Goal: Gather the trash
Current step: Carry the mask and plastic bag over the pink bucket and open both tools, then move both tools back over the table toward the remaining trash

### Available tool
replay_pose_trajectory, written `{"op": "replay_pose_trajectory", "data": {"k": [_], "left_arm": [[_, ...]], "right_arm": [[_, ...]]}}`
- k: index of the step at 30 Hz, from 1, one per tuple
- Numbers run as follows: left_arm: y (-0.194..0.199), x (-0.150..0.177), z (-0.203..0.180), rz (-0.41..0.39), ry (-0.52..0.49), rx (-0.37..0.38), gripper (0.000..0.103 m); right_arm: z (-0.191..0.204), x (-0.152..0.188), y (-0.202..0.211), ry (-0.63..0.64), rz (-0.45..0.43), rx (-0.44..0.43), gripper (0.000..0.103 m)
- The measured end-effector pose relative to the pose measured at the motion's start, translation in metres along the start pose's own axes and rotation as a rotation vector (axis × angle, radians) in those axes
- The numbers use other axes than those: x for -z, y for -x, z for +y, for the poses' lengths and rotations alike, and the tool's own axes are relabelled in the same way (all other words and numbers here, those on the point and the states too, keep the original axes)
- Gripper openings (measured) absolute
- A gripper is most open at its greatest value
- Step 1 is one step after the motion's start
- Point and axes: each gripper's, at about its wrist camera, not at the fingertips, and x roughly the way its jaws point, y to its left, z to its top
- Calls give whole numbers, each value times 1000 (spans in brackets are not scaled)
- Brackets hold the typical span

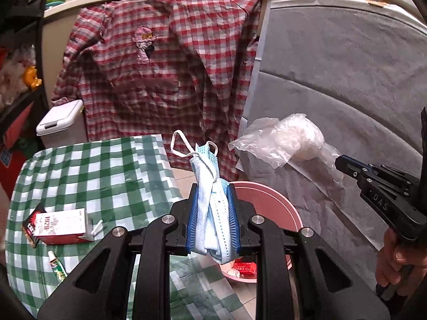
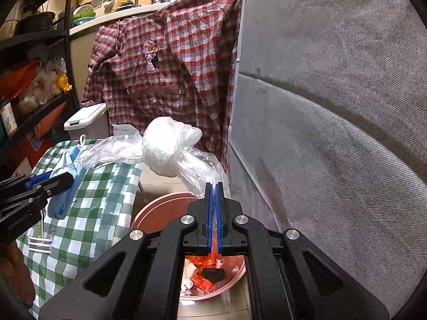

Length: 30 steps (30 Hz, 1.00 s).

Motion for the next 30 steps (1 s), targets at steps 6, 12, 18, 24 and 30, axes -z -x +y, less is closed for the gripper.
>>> {"op": "replay_pose_trajectory", "data": {"k": [6, 12, 18, 24, 30], "left_arm": [[-12, 1, -5, 27, -3, 29, 27], [-17, -2, -9, 32, -20, 36, 48], [-11, -4, 0, 23, 6, 31, 48], [8, -4, 8, -10, 3, 7, 48], [32, -5, 29, -48, 6, -26, 48]], "right_arm": [[0, 0, -7, 4, 15, 10, 7], [-2, 3, -13, 22, 40, 43, 35], [-9, 2, -14, -17, 42, 27, 36], [-1, -3, 0, -21, -16, -10, 36], [14, -7, 16, -12, -73, -52, 36]]}}
